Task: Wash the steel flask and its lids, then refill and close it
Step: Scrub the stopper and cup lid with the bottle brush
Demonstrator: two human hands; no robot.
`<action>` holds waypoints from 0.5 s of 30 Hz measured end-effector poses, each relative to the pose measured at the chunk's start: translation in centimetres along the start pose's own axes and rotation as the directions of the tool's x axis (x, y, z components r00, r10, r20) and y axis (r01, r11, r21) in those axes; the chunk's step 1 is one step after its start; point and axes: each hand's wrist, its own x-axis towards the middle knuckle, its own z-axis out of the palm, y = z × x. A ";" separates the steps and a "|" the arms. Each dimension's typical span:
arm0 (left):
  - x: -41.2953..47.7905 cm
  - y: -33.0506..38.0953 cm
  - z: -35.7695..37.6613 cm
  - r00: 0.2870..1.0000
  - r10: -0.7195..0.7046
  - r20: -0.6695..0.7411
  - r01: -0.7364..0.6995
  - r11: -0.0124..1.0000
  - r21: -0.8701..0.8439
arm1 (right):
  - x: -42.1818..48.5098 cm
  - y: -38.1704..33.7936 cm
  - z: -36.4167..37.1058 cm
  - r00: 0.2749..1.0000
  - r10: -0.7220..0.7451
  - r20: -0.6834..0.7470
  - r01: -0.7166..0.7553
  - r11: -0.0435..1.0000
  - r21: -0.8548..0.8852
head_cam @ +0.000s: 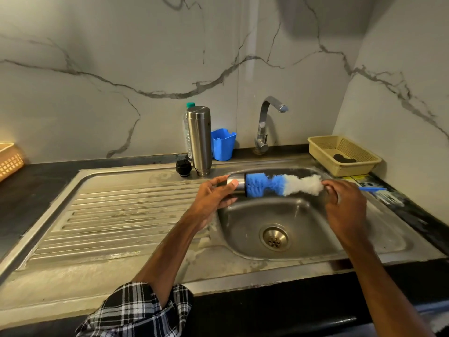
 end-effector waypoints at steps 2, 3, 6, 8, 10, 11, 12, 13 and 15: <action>-0.1 0.1 0.0 1.000 0.001 0.013 -0.001 1.000 0.005 | -0.3 -0.5 0.4 0.998 -0.050 0.043 0.050 0.999 -0.017; -0.1 0.1 0.0 1.000 -0.001 0.015 0.001 1.000 0.007 | -0.4 -0.7 0.6 0.996 -0.076 0.054 0.077 0.997 -0.020; -0.2 0.1 0.1 0.999 -0.010 0.031 0.010 1.000 -0.001 | 0.0 -0.7 0.4 1.000 -0.013 -0.008 0.013 1.000 -0.003; -0.2 0.1 0.0 0.998 -0.003 0.057 0.002 1.000 0.011 | -0.2 -0.9 0.5 0.999 -0.040 0.032 0.040 0.999 -0.012; -0.1 0.2 -0.3 0.997 -0.003 0.073 0.001 1.000 0.023 | -0.4 -0.6 0.5 0.995 -0.077 0.065 0.079 0.997 -0.026; -0.1 0.2 -0.4 0.997 -0.006 0.073 0.005 1.000 0.018 | -0.4 -0.6 0.3 0.998 -0.051 0.045 0.052 0.998 -0.024; 0.0 0.2 -0.5 0.997 -0.009 0.071 0.009 1.000 0.007 | -0.3 -0.5 0.1 1.000 -0.019 0.015 0.019 1.000 -0.015; 0.1 0.2 -0.6 0.998 -0.016 0.067 0.016 1.000 0.000 | -0.3 -0.6 0.1 1.000 -0.015 -0.001 0.015 1.000 -0.008; 0.2 0.2 -0.7 0.998 -0.033 0.059 0.032 0.999 0.012 | -0.7 -1.0 0.7 0.994 -0.106 0.024 0.107 0.993 -0.045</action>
